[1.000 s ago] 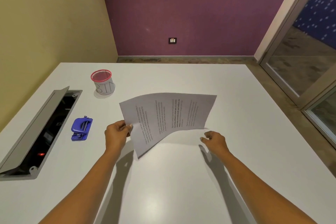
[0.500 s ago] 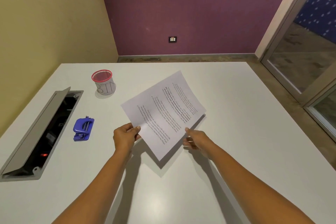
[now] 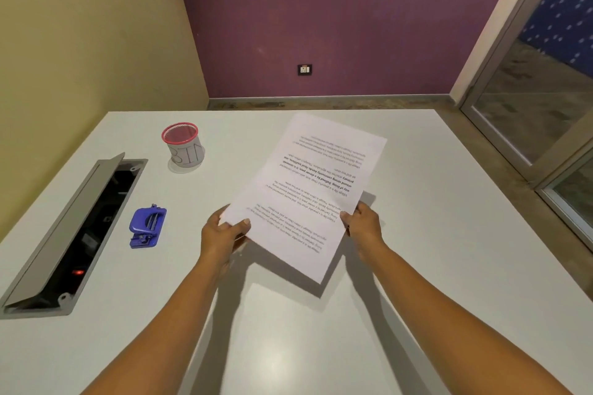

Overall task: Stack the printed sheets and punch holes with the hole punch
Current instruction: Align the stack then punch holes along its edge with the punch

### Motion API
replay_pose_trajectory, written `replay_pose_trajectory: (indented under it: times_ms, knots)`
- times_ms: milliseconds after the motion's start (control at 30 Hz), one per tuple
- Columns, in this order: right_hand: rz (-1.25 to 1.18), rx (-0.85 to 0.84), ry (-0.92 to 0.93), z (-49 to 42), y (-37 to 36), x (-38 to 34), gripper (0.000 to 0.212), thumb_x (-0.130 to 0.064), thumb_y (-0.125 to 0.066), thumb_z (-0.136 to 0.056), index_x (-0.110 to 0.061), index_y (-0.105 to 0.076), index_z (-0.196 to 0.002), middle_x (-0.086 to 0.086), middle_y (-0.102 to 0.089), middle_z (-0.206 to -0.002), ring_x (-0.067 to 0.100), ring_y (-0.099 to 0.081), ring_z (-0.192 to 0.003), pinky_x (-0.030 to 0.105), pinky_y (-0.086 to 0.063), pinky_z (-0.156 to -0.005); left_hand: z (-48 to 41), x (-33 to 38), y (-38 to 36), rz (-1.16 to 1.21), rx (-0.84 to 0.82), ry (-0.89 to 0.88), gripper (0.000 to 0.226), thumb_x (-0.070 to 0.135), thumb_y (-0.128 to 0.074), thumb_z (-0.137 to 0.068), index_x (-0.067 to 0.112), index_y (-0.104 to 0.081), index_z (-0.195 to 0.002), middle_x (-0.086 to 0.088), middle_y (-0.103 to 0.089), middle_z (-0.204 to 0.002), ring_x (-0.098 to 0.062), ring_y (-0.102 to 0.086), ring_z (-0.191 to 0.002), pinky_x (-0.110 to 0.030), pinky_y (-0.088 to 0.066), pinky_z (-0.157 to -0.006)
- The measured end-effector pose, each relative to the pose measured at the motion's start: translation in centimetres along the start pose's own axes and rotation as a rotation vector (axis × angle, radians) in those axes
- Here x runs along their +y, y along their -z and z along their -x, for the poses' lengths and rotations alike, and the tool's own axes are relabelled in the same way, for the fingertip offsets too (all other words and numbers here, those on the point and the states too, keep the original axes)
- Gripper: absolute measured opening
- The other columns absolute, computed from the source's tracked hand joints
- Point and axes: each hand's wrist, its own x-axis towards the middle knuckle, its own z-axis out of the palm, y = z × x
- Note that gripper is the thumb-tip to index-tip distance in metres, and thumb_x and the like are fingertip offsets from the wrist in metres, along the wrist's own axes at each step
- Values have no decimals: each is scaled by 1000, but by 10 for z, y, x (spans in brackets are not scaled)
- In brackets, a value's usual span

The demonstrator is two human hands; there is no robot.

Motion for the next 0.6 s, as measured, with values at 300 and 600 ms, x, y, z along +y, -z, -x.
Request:
replay_pose_trajectory:
  times_ms: [300, 600]
  knots:
    - [-92, -93, 285, 7, 17, -16, 16, -9, -51, -92, -19, -60, -100, -2, -68, -103, 12, -66, -89, 14, -53, -66, -13, 38, -9, -416, -186, -223, 22, 11, -56, -89, 11, -61, -111, -4, -68, -95, -19, -60, -86, -27, -47, -78]
    - [-162, -90, 406, 10, 14, -22, 17, -4, -51, -92, -19, -59, -91, -5, -67, -92, 10, -63, -84, 21, -52, -80, -8, 41, -24, -293, -142, -478, 21, 5, -50, -91, 18, -64, -99, 2, -68, -92, -10, -65, -81, -13, -51, -70]
